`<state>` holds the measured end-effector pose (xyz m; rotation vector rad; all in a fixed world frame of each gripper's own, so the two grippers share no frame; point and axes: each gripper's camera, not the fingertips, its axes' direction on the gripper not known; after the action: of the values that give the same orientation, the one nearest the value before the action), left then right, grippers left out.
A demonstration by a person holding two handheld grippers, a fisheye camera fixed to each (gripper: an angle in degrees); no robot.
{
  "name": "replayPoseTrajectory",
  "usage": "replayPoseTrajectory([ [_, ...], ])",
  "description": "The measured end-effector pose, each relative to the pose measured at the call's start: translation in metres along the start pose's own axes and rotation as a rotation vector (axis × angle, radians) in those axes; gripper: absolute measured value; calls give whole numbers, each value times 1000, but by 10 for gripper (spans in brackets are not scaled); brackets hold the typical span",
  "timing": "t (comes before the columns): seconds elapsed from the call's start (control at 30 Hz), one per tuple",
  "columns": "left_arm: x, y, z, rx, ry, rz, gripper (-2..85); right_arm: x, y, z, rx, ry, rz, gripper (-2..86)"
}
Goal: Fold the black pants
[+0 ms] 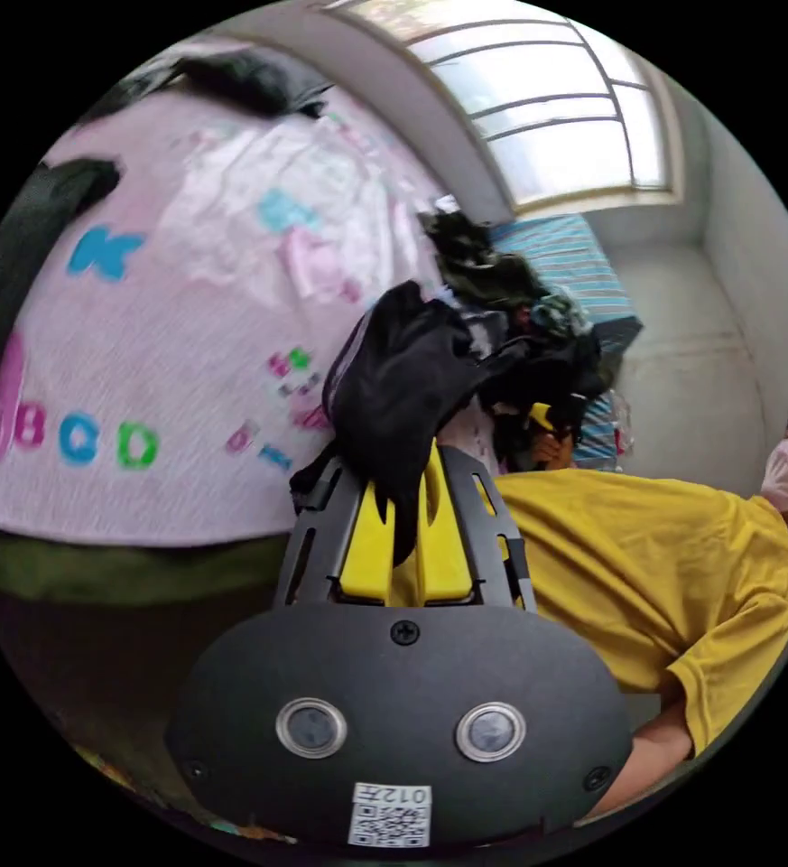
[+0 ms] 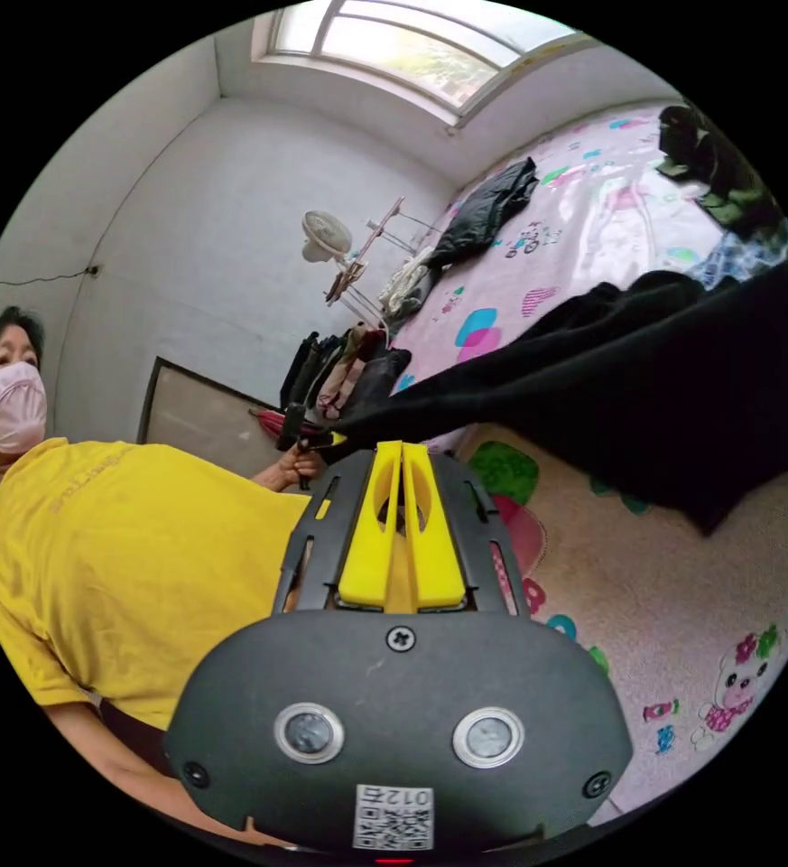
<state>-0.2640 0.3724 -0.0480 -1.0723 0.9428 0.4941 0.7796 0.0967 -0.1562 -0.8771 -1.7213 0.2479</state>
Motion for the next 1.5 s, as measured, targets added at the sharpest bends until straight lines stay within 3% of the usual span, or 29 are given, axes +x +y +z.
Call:
replayPoseTrajectory([
  [0.1, -30, 25, -18, -70, -6, -195, 82, 7, -8, 0, 41, 89, 67, 8],
  [0.23, -9, 28, -63, 99, -303, -223, 82, 9, -37, 9, 45, 241, 104, 13],
  [0.37, 39, -10, -67, 132, -587, -68, 81, 20, -78, 24, 7, 431, 130, 26],
  [0.5, 90, -49, -53, 169, -724, 105, 83, 43, -127, 39, 2, 615, 213, 54],
  [0.63, 129, -91, -13, 39, -639, 294, 95, 70, -155, 62, -100, 640, 313, 94],
  [0.87, 127, -134, 79, -307, -355, 242, 112, 76, -154, 97, -269, 589, 369, 110],
  [1.13, 153, -82, 90, -442, -500, 273, 46, 32, -116, 122, -310, 596, 327, 75],
  [1.37, 196, 14, -5, -207, -443, 260, 3, -59, -65, 111, -59, 461, 223, 29],
  [1.5, 254, 62, -88, -13, -412, 362, 0, -154, -44, 81, 116, 377, 29, 24],
])
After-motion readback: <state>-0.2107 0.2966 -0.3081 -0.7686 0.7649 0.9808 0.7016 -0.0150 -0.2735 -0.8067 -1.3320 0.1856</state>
